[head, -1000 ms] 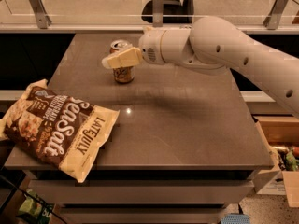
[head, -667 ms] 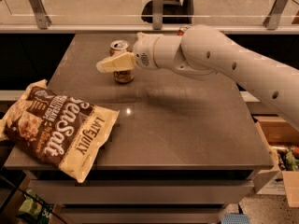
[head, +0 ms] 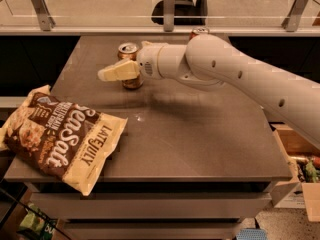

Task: Pick orange can

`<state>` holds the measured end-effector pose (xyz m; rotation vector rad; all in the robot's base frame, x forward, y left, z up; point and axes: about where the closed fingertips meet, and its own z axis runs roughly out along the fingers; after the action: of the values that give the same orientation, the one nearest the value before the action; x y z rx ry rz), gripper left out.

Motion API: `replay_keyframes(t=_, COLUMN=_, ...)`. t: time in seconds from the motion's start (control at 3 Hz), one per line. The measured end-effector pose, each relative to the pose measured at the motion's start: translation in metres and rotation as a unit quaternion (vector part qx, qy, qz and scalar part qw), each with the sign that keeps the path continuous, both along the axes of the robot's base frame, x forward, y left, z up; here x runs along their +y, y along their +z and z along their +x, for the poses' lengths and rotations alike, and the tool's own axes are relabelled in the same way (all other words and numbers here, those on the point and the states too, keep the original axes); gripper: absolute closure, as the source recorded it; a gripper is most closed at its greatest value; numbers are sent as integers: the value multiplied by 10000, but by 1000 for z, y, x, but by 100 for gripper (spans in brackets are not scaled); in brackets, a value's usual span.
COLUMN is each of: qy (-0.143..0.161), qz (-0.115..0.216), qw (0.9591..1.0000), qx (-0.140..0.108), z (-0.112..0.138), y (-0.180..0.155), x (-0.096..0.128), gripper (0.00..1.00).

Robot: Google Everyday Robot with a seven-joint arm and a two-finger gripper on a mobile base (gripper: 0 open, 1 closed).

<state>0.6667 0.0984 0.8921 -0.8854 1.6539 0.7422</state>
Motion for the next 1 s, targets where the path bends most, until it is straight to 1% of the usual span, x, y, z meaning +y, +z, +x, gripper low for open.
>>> replay_keyframes(t=0.33, qy=18, qz=-1, qw=10000, qx=-4, z=-1, y=1, x=2, gripper=17)
replay_keyframes(t=1.0, qy=56, qz=0, qw=10000, qx=-8, z=-2, y=1, x=7, gripper=63)
